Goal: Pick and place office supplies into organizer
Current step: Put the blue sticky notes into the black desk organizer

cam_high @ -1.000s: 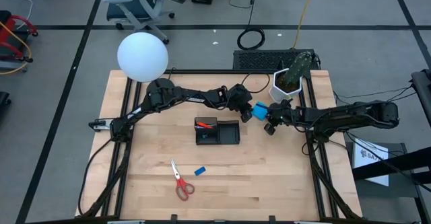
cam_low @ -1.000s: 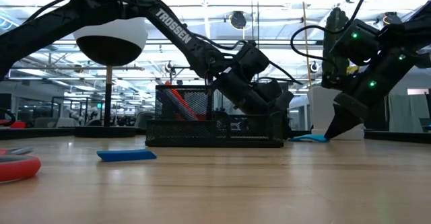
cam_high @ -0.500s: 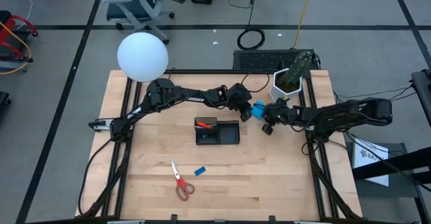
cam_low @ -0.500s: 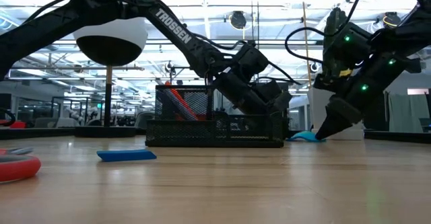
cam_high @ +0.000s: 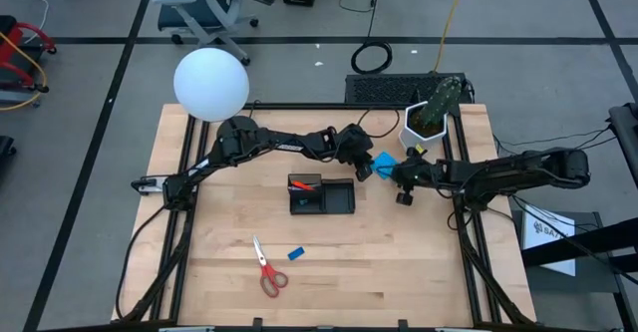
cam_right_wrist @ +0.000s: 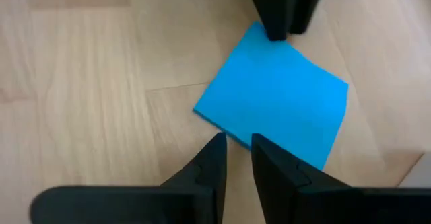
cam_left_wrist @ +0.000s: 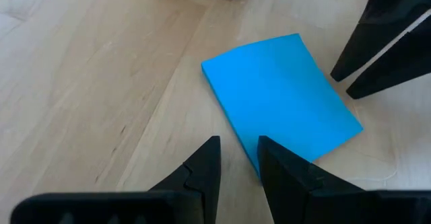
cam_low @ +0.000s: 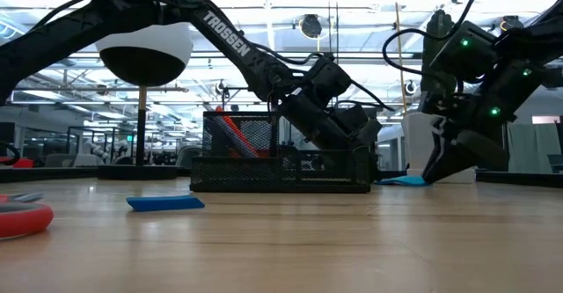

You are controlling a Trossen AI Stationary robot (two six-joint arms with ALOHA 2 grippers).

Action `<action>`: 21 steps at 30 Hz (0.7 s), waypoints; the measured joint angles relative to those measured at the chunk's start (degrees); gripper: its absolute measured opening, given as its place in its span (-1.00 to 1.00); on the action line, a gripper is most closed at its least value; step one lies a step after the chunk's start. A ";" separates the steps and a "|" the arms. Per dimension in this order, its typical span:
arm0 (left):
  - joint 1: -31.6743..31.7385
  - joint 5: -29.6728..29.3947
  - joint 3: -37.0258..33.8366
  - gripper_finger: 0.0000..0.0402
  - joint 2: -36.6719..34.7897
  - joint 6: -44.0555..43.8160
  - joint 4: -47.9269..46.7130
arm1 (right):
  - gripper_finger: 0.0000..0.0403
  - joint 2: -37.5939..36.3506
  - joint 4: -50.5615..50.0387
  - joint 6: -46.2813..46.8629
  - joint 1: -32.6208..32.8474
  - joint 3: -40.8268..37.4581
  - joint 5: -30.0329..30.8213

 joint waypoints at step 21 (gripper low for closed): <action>0.02 0.15 0.00 -0.48 0.00 0.02 -0.11 | -0.08 2.68 1.62 -27.52 2.98 0.00 12.23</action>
